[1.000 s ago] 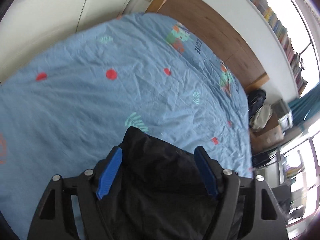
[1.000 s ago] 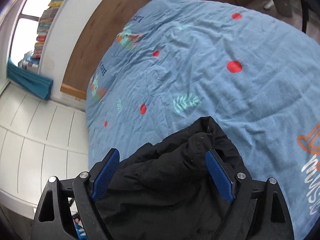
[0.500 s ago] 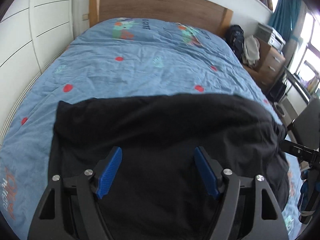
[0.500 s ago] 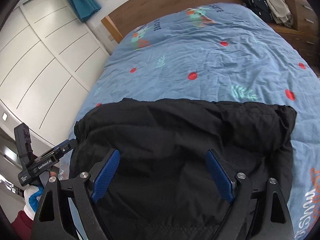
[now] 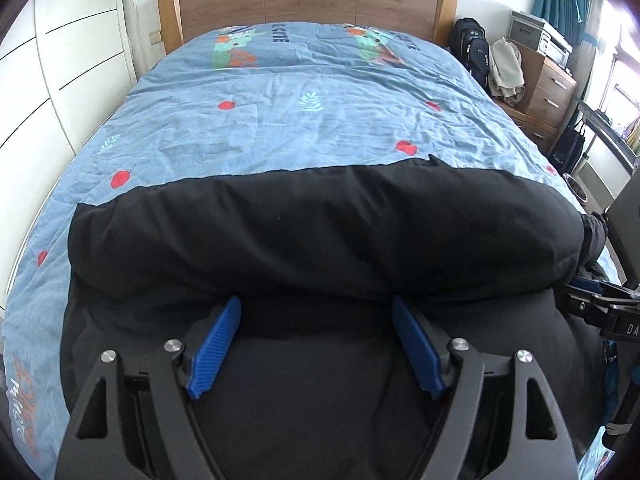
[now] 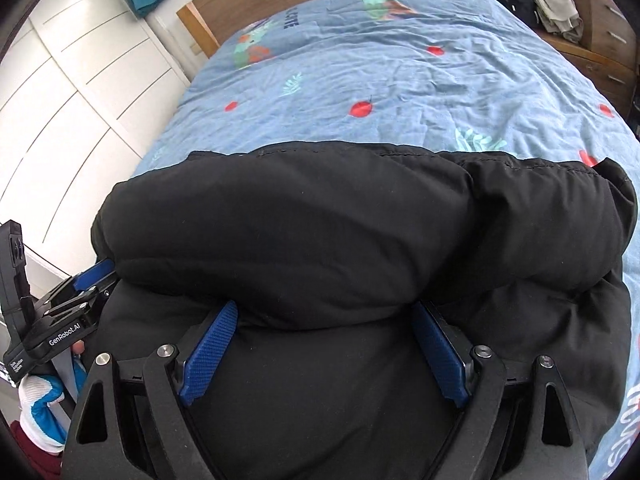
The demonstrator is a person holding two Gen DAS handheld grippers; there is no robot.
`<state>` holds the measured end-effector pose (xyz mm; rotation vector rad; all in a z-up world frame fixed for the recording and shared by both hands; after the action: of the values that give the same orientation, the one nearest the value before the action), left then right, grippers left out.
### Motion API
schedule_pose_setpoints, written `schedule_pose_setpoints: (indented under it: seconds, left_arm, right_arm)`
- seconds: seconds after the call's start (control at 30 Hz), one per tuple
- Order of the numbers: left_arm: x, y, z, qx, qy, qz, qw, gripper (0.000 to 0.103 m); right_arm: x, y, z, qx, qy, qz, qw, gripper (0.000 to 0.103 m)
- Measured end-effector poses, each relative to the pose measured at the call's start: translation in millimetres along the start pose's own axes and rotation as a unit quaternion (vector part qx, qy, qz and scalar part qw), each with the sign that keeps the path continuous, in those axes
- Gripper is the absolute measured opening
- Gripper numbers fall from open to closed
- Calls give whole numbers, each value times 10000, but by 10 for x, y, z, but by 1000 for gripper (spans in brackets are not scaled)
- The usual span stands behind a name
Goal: Fold large clothes
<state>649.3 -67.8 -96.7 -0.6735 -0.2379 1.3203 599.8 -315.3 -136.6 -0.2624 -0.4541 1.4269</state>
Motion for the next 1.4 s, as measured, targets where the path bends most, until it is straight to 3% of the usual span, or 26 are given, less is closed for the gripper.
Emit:
schedule_pose_setpoints:
  seconds: [0.53, 1.4]
  left_arm:
    - [35, 21, -177, 37, -167, -7, 9999, 82]
    - [146, 110, -687, -12, -584, 135, 9982, 98]
  right_arm:
    - [-39, 2, -193, 77, 17, -64, 9999, 90]
    - [-37, -4, -626, 23, 387, -62, 9992, 99]
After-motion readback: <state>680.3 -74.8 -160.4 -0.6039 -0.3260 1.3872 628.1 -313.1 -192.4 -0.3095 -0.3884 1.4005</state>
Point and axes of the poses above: each gripper's, at about its wrist camera, not at the fingertips, and z roughly against the way its jaws point, x to its left, y to its underside, the point moved 2 cm from there along -z, roughly the way its jaws point, and after that the axes turned 14 degrees about y, right-handed, at the moved point
